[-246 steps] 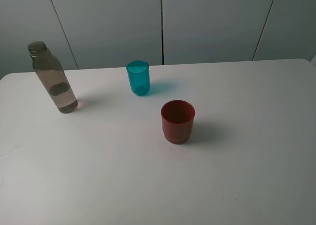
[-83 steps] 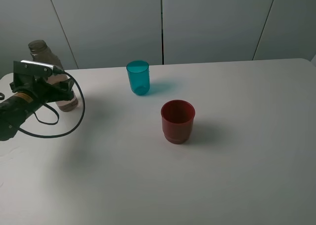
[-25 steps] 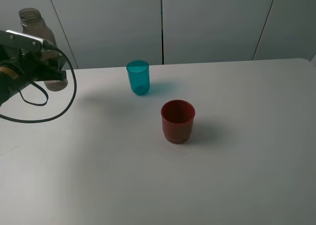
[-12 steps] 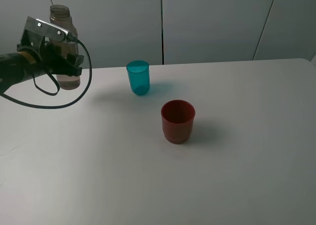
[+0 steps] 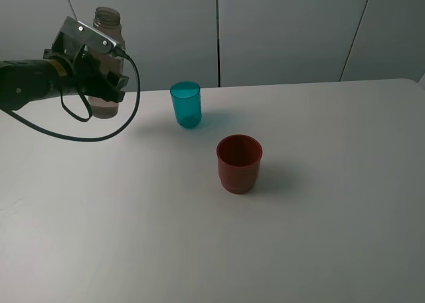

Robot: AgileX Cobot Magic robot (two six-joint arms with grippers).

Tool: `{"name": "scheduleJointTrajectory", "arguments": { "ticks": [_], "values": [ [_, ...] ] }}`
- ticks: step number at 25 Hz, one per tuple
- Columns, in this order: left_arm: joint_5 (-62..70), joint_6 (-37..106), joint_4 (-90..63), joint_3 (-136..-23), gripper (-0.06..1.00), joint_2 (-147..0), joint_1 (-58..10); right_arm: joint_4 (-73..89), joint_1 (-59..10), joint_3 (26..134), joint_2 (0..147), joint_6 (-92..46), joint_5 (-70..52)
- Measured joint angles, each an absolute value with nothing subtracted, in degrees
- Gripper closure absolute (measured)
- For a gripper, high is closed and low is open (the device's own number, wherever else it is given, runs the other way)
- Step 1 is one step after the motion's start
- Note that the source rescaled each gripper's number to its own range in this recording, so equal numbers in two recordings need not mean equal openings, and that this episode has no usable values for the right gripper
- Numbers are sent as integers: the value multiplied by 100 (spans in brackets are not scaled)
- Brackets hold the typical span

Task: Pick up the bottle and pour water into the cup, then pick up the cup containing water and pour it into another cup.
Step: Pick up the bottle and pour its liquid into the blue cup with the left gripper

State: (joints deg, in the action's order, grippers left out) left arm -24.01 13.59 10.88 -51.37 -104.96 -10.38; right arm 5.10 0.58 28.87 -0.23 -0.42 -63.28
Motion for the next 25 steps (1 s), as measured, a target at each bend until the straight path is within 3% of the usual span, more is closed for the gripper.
{"name": "scheduleJointTrajectory", "arguments": {
  "ticks": [25],
  "values": [
    [-534,2408,1320,-6535,91,-11213,-1375,360,58,2887,-23,-42,-6328]
  ]
}}
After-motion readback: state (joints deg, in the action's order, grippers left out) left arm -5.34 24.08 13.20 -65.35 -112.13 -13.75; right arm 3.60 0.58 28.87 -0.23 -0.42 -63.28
